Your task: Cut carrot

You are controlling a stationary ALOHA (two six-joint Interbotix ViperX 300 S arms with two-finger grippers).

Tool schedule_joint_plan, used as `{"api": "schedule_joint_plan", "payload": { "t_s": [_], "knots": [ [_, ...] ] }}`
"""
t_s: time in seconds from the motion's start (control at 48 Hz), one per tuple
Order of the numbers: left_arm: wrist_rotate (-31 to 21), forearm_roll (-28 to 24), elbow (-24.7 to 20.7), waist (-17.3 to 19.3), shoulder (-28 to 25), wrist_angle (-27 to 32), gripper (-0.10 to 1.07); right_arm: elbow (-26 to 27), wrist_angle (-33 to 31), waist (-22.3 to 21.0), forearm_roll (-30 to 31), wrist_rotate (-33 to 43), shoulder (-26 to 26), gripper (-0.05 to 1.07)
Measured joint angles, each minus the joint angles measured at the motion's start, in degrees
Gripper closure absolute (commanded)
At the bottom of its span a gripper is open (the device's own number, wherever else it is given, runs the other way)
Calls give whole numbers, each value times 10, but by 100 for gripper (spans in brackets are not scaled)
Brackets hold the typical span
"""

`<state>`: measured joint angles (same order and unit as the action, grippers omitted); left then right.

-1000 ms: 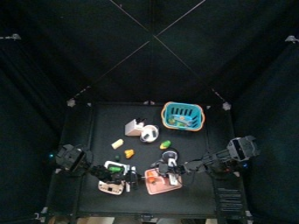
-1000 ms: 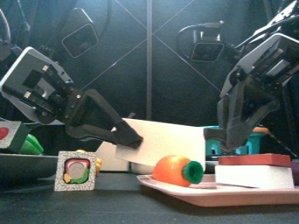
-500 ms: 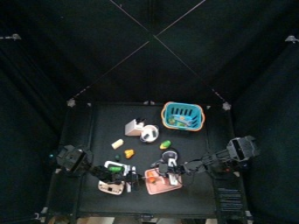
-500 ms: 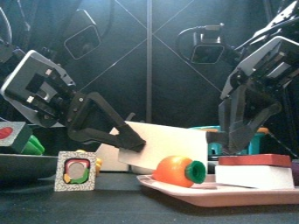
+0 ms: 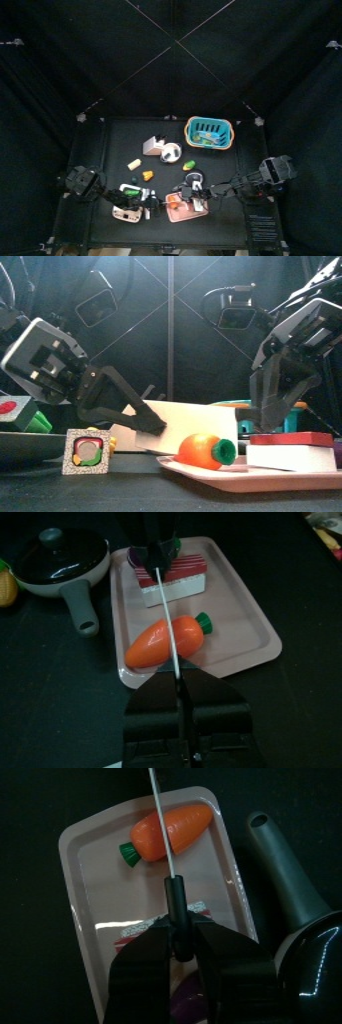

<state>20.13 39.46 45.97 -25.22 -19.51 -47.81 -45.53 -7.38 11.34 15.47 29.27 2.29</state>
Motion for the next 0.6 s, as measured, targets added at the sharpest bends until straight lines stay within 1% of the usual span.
{"api": "schedule_joint_plan", "payload": {
  "t_s": [0.375, 0.604],
  "knots": [
    [3, -1, -3, 1, 1, 2, 75, 0, 0, -1, 0, 0, -2, 61],
    [4, -4, -3, 1, 17, 5, 75, 2, 0, 0, 2, 0, 0, 61]
  ]
}}
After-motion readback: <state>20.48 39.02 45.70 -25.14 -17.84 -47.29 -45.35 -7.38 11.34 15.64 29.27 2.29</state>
